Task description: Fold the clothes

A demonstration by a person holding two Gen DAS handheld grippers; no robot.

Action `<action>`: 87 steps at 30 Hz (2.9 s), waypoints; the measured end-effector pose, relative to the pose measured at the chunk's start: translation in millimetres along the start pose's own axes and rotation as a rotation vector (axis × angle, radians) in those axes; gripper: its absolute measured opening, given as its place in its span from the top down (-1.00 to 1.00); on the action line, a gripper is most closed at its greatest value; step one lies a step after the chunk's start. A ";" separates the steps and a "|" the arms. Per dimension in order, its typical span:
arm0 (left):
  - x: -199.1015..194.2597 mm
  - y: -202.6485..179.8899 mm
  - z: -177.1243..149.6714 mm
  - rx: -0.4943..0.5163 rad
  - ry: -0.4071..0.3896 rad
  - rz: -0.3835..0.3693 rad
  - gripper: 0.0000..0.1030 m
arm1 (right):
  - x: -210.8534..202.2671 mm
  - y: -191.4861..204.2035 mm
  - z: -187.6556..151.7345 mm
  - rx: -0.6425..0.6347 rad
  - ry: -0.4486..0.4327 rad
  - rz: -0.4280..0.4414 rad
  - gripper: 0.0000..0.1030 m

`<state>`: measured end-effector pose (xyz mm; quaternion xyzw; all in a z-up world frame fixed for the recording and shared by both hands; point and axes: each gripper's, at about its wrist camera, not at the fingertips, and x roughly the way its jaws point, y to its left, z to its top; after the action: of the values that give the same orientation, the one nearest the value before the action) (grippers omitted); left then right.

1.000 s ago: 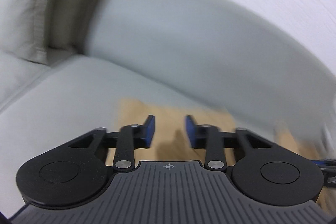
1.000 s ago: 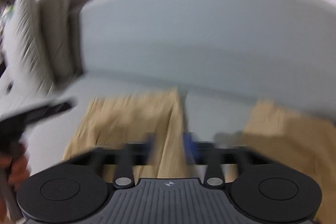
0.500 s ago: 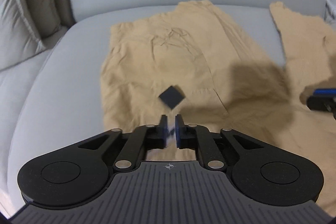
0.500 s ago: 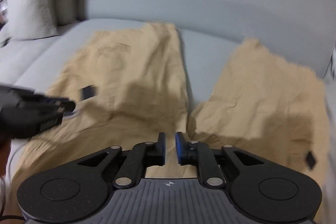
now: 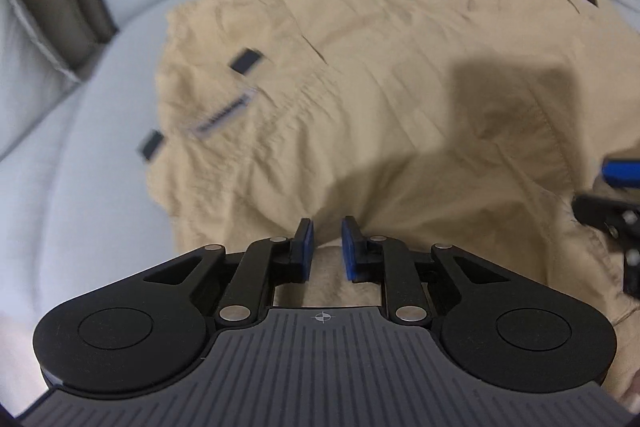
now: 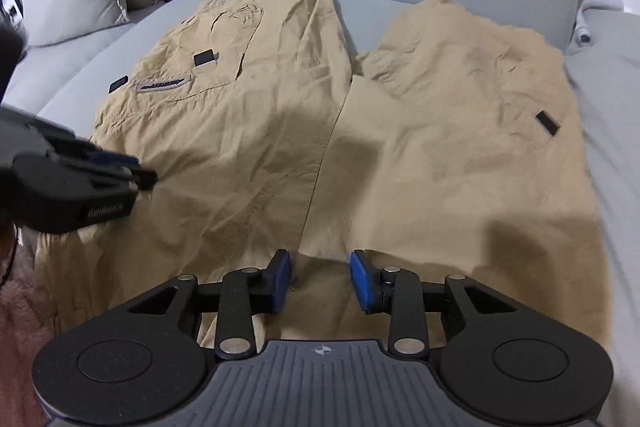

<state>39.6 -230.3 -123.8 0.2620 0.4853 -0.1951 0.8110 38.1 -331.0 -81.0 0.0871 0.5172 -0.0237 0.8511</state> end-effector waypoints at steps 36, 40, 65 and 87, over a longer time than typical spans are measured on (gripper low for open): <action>-91.8 -51.2 -98.0 -0.151 -0.092 -0.107 0.13 | -92.0 -66.6 -119.5 0.421 -0.259 0.063 0.03; -81.6 -43.6 -105.2 -0.189 -0.059 -0.103 0.11 | -81.3 -85.9 -124.7 0.535 -0.203 0.045 0.06; -68.5 -41.2 -101.5 -0.195 -0.097 -0.125 0.11 | -71.6 -56.6 -115.2 0.357 -0.166 0.000 0.29; -67.6 -45.1 -108.4 -0.166 -0.099 -0.096 0.02 | -73.0 -70.3 -127.2 0.479 -0.137 -0.039 0.23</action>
<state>-91.0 -194.9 -116.8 0.1605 0.4710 -0.2058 0.8426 -116.3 -381.8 -82.3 0.2747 0.4396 -0.1681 0.8385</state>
